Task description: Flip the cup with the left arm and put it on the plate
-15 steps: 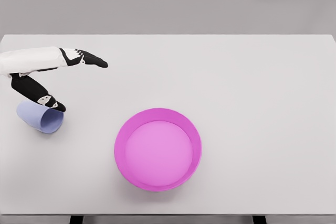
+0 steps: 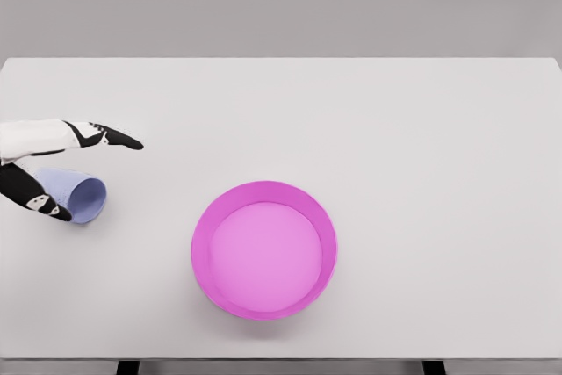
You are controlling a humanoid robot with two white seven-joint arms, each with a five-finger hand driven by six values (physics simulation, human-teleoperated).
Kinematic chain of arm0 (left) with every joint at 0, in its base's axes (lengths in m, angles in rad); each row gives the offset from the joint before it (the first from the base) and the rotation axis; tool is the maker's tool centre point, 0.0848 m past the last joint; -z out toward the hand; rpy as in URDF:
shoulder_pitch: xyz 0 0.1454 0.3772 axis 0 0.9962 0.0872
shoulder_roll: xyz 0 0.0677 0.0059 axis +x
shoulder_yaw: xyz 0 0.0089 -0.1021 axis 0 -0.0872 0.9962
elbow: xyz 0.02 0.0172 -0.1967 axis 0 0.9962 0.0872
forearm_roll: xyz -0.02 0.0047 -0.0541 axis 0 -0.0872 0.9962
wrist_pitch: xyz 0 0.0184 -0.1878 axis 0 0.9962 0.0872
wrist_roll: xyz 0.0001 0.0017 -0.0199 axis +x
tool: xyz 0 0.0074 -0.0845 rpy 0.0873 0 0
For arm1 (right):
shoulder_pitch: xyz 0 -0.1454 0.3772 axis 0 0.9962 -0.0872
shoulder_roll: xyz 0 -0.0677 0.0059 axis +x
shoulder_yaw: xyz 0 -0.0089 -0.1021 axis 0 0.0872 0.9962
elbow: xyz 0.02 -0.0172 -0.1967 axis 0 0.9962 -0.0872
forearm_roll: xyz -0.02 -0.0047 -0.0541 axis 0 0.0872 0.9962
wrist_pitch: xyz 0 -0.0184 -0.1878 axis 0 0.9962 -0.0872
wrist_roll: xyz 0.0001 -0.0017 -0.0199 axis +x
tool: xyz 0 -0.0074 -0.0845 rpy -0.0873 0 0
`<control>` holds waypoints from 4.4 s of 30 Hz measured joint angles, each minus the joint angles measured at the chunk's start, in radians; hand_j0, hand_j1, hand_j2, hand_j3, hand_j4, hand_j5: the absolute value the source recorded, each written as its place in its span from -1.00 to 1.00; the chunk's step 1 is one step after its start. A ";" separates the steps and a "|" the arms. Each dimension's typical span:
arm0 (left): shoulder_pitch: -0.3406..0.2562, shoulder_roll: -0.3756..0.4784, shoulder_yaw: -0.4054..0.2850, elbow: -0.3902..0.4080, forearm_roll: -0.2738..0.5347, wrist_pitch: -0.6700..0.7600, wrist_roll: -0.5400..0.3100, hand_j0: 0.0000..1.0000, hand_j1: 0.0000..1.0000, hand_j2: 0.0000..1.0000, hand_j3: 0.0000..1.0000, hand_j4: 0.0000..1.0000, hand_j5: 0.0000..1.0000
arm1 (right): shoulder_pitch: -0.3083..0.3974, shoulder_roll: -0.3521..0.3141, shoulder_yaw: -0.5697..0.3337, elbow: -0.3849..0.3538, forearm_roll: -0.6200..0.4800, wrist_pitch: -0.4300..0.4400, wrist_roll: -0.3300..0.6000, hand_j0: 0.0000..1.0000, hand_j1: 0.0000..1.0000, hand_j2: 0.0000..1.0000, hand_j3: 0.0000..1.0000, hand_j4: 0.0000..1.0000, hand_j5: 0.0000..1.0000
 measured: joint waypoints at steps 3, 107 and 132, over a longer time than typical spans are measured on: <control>0.028 0.014 0.000 0.019 -0.029 0.002 0.000 1.00 1.00 1.00 1.00 1.00 1.00 | 0.000 0.000 0.000 0.000 0.000 0.000 0.000 1.00 1.00 1.00 1.00 1.00 1.00; 0.143 -0.347 0.096 -0.004 0.765 0.246 0.000 -0.03 -0.03 -0.03 -0.03 -0.03 -0.03 | 0.000 0.000 0.000 0.000 0.000 0.000 0.000 1.00 1.00 1.00 1.00 1.00 1.00; 0.171 -0.487 -0.061 -0.005 0.963 0.277 0.000 0.04 0.04 0.04 0.04 0.04 0.04 | 0.000 0.000 0.000 0.000 0.000 0.000 0.000 1.00 1.00 1.00 1.00 1.00 1.00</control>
